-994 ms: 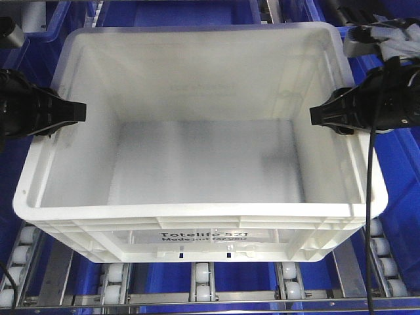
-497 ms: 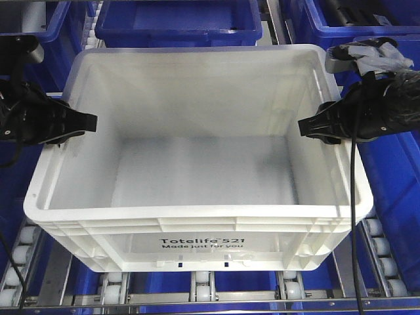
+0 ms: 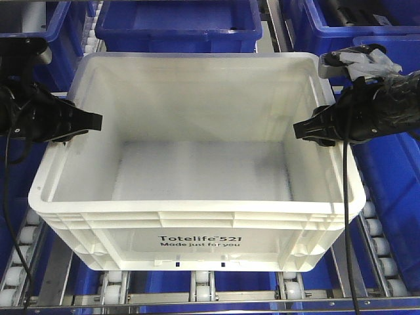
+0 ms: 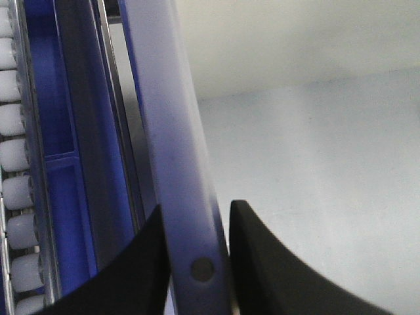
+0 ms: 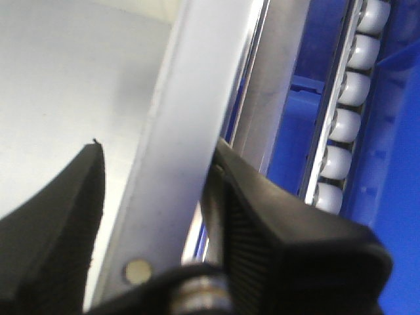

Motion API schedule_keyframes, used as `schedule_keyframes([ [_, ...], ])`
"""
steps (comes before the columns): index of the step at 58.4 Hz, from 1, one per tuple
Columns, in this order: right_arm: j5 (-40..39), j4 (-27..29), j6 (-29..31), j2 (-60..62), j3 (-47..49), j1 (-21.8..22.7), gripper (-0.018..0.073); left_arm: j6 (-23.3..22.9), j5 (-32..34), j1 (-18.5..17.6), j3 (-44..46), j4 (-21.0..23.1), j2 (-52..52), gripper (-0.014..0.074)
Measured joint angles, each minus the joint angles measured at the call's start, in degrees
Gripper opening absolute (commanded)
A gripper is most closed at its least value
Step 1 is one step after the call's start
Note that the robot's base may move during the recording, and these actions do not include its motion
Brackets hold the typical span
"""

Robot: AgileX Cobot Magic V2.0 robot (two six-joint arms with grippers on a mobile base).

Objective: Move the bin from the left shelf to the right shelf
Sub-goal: 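Push the tote farther onto the rollers with both grippers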

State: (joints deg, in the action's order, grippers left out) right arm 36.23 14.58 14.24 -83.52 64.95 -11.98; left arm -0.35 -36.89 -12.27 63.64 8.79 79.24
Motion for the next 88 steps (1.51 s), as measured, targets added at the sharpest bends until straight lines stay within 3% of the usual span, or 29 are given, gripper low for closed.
schedule_keyframes([
  [12, -0.6, 0.0, 0.2, 0.0, 0.0, 0.0, 0.0016, -0.1, 0.1, 0.0, 0.0, 0.0, 0.0, 0.0031],
  [20, -0.6, 0.0, 0.4, 0.0, 0.0, 0.0, 0.0089, -0.1, 0.5, 0.0, 0.0, 0.0, 0.1, 0.0098],
  [27, -0.7, 0.0, 0.4, 0.0, 0.0, 0.0, 0.0199, -0.1, 0.5, 0.0, 0.0, 0.0, 0.1, 0.0175],
  [40, -2.0, 0.3, 0.6, 0.0, 0.0, 0.0, 0.0489, 1.1, 0.8, -0.1, 0.0, 0.2, 0.1, 0.0349],
  [49, -4.0, 2.6, 0.6, 0.1, 0.6, -0.4, 0.0611, 1.4, 3.9, -0.2, 0.2, 1.5, 0.1, 0.0421],
  [88, -5.1, 1.1, 0.7, 5.6, 0.7, -0.6, 0.0592, 1.6, 6.1, -0.6, 0.2, 2.1, -5.3, 0.0430],
])
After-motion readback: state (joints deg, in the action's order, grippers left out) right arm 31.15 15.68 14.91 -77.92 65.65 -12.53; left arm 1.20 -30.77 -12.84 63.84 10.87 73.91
